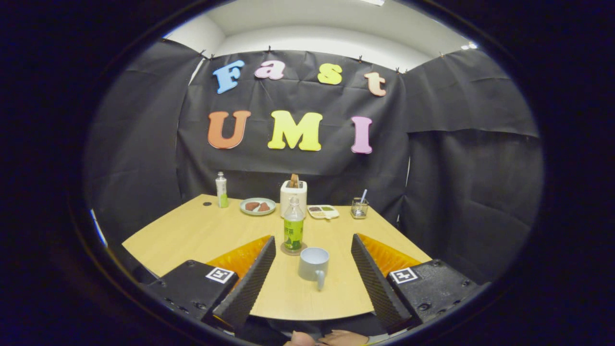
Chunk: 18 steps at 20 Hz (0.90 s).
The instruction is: Take the bottle from table, then pour the juice into the cup, finally place the bottle on the coaster
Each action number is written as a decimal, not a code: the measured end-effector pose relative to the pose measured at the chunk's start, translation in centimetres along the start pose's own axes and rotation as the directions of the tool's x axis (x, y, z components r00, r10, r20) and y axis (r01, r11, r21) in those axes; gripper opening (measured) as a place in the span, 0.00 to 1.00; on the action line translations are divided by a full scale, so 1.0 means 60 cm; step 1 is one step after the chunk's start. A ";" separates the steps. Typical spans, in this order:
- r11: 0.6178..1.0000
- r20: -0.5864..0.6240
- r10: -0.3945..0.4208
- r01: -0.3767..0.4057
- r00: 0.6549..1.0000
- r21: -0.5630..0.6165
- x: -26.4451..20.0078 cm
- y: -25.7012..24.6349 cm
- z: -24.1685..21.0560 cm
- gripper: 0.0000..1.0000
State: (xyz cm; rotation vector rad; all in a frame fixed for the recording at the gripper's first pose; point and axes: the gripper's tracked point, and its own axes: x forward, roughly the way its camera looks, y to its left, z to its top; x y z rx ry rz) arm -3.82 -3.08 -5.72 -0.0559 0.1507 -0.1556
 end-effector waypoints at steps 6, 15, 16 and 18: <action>1.000 0.032 0.016 -0.015 0.999 -0.019 -0.039 0.019 0.018 1.00; 0.998 0.100 0.067 -0.064 0.993 -0.029 -0.071 0.057 0.038 1.00; 0.997 0.104 0.079 -0.077 0.991 -0.028 -0.070 0.062 0.038 1.00; 0.996 0.103 0.092 -0.090 0.990 -0.028 -0.066 0.068 0.037 1.00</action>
